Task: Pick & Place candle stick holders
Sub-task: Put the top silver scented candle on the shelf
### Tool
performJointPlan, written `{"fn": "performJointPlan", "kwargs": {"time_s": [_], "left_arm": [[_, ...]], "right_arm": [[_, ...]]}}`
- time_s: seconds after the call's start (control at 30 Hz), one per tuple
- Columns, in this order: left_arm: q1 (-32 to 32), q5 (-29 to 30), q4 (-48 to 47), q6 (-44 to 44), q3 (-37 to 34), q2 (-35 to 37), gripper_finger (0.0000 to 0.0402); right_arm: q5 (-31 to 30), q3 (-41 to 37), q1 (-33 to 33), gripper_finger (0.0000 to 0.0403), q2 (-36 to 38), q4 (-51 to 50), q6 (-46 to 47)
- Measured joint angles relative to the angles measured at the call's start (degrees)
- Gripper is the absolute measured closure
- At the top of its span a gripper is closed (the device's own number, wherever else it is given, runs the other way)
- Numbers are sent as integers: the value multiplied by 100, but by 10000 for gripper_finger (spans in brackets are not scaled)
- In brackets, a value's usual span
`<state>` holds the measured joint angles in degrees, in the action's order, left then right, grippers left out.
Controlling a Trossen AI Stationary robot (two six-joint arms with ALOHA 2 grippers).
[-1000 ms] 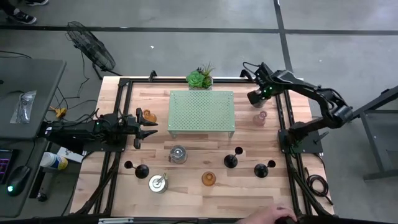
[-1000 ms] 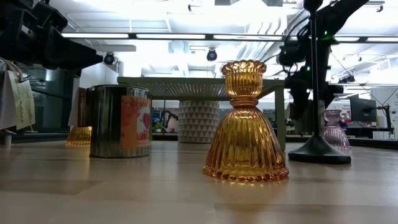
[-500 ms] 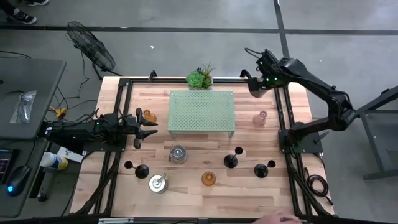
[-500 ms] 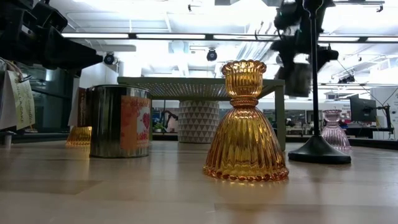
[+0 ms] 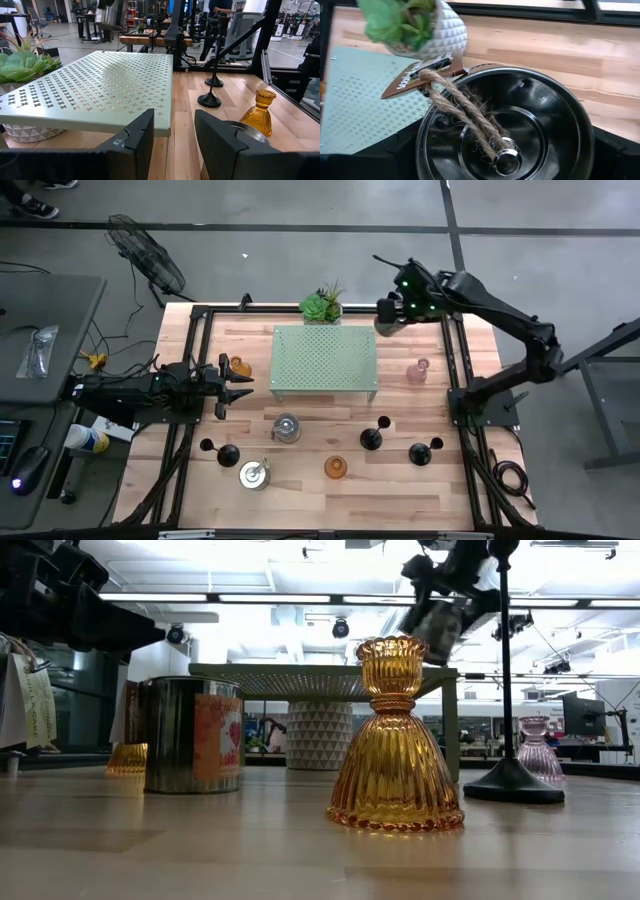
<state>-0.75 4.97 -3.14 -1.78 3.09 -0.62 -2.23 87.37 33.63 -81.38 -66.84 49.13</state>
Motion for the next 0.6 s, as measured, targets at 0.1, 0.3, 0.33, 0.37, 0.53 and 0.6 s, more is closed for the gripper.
{"fn": "performJointPlan", "kwargs": {"time_s": [0.1, 0.3, 0.33, 0.37, 0.53, 0.6], "left_arm": [[0, 1, 0, -1, 0, 1, 263], [0, 0, 2, -2, 0, 2, 263], [0, 0, 2, 0, 0, 0, 263], [0, 2, 2, 0, 2, 2, 263], [-2, 0, 0, 0, 2, 2, 263], [0, 0, 2, -2, 0, 2, 263]], "right_arm": [[21, 347, -115, 58, -345, -78, 93], [100, 1116, -332, 58, -1160, -335, 187], [108, 1242, -373, 58, -1278, -363, 188], [104, 1360, -415, 58, -1395, -380, 187], [97, 1807, -591, 58, -1869, -561, 180], [76, 1895, -638, 58, -2009, -663, 174]]}}
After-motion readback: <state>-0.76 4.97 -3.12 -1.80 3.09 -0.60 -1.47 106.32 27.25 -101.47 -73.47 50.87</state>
